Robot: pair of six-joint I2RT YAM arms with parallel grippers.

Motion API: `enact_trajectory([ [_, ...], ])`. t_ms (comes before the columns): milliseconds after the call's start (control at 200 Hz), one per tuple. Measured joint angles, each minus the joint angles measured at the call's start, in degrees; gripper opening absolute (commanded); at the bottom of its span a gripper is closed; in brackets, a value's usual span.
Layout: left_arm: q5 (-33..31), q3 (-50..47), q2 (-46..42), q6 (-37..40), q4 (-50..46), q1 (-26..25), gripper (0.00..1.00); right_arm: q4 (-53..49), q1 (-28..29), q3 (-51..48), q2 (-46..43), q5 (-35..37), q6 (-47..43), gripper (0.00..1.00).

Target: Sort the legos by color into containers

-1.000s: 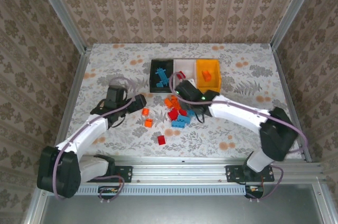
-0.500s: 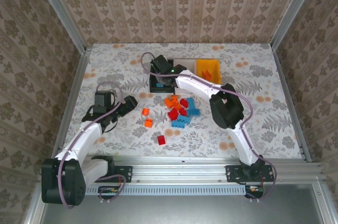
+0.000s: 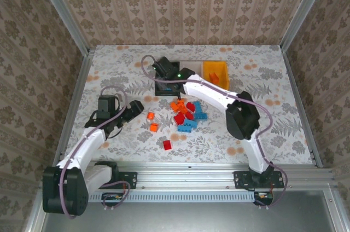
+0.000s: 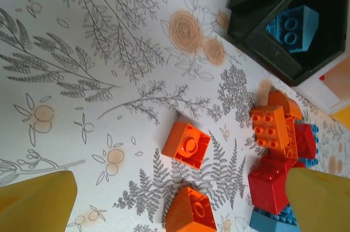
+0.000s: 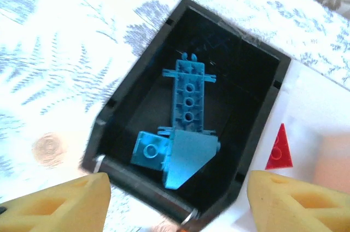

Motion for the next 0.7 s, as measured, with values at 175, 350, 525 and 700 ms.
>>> enact_trajectory([
  [175, 0.17, -3.61, -0.59, -0.68, 1.64, -3.67, 1.00, 6.60, 2.01, -16.83, -14.69, 0.24, 2.78, 0.69],
  [350, -0.13, -4.09, -0.39, -0.70, 3.21, -9.05, 1.00, 11.34, 2.89, -34.07, -26.45, 1.55, 4.96, 0.75],
  [525, -2.16, -3.72, -2.14, -0.22, 3.63, -12.76, 1.00, 14.05, 3.48, -45.38, -39.28, -1.44, 7.08, 0.97],
  [700, -4.31, -3.15, -3.74, 0.20, 6.01, -14.40, 1.00, 14.53, 3.48, -46.53, -45.27, -9.49, 9.68, 0.89],
])
